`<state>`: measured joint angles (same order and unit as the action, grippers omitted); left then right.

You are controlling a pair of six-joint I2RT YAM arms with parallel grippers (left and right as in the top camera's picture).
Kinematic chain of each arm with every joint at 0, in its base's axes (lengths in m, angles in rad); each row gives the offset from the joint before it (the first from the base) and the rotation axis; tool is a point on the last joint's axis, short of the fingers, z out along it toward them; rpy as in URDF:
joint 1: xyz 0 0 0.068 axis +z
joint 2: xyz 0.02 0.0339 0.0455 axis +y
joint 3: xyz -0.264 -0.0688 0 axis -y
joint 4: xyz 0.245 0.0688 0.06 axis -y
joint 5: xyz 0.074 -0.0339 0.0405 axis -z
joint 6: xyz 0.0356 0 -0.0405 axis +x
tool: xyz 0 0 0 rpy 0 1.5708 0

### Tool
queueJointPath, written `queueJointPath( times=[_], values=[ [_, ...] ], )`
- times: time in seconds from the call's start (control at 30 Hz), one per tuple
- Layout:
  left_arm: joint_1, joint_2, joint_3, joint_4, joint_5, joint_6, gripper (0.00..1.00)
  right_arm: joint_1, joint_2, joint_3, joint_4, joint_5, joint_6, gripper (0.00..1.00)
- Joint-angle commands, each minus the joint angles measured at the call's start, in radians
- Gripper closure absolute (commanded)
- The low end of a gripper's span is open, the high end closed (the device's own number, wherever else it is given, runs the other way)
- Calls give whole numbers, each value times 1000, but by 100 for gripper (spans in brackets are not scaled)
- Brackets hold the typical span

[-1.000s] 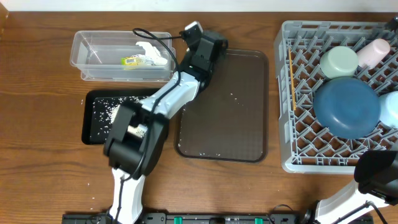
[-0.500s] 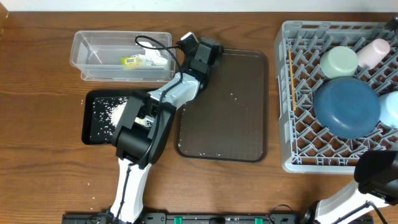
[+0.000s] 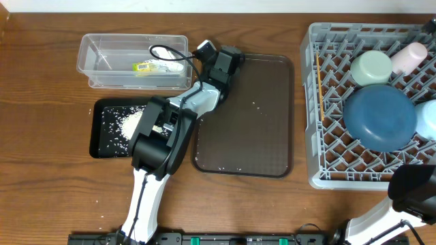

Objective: Sort waste into correct bins and load items into the dishwasher rack
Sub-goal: 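Return the left gripper to the tray and grasp the remaining tissue, then carry the tissue into the clear container and release it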

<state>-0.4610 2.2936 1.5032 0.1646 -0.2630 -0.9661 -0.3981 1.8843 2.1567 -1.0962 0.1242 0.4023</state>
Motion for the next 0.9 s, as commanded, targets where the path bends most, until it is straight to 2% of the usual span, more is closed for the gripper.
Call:
queueJointPath(
  times=[0.0,0.07,0.37,0.63,0.87],
  values=[
    [11,24,6,3,-23,-5,46,-1,0,-2,0,6,9,1],
    [13,24,6,0,-22,-4,59,-1,0,-2,0,6,9,1],
    [13,-14,6,-22,48,16,94,-1,0,-2,0,6,9,1],
    [13,-220,6,-219,56,31,94,-1,0,-2,0,6,9,1],
    [28,-430,6,-326,14,80,94,-1,0,-2,0,6,9,1]
  ],
)
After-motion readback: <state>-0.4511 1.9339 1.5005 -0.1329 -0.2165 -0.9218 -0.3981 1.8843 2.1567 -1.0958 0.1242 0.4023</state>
